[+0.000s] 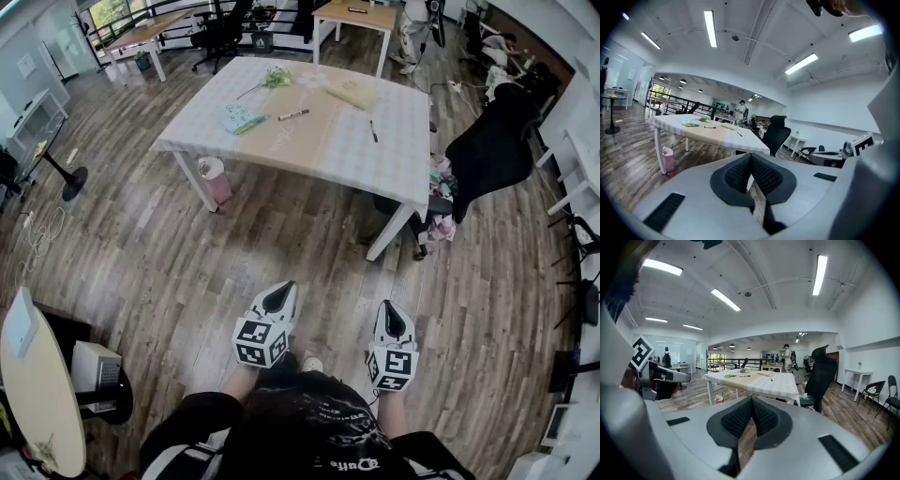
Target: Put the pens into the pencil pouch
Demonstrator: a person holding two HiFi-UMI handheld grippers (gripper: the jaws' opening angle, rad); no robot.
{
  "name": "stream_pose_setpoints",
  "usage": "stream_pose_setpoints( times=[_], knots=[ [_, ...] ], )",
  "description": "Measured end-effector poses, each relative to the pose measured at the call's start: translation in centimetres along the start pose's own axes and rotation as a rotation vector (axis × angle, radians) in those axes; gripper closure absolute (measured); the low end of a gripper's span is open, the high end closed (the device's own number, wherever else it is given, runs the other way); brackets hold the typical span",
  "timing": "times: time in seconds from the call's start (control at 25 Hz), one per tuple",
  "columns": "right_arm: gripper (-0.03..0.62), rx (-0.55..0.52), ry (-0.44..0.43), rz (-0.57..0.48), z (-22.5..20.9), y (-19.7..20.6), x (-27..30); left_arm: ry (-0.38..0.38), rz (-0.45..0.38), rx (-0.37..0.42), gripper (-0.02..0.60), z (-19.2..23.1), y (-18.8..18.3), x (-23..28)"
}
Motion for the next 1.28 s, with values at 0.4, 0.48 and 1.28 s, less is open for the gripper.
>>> stream_pose_setpoints(
  times=[0.4, 0.48, 1.28],
  knots=[
    [0.586, 0.012, 0.035, -0.002, 1.6, -0.6, 1.8, 0.015, -0.01, 0.02, 0.561, 3.2, -1.0, 0.2],
    [0.586, 0.024, 0.051, -0.001, 2.2, -0.8, 2.5, 0.025, -0.015, 0.023, 0.561, 4.1, -1.3, 0.4],
    [0.387, 0.07, 0.075, -0.062, 8.2, -3.3, 10.9, 0.036, -0.064, 0.088, 0.554, 16.3, -5.2, 2.8]
  ],
)
Point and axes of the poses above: the fingertips, and each gripper's own axes: x forward along the fingers, z to its left, y out of its underside, the point moved 9 cm from there along -x, backward along the fingers, and after that the axes turned 1 degree about -x, right-handed, at the moved point
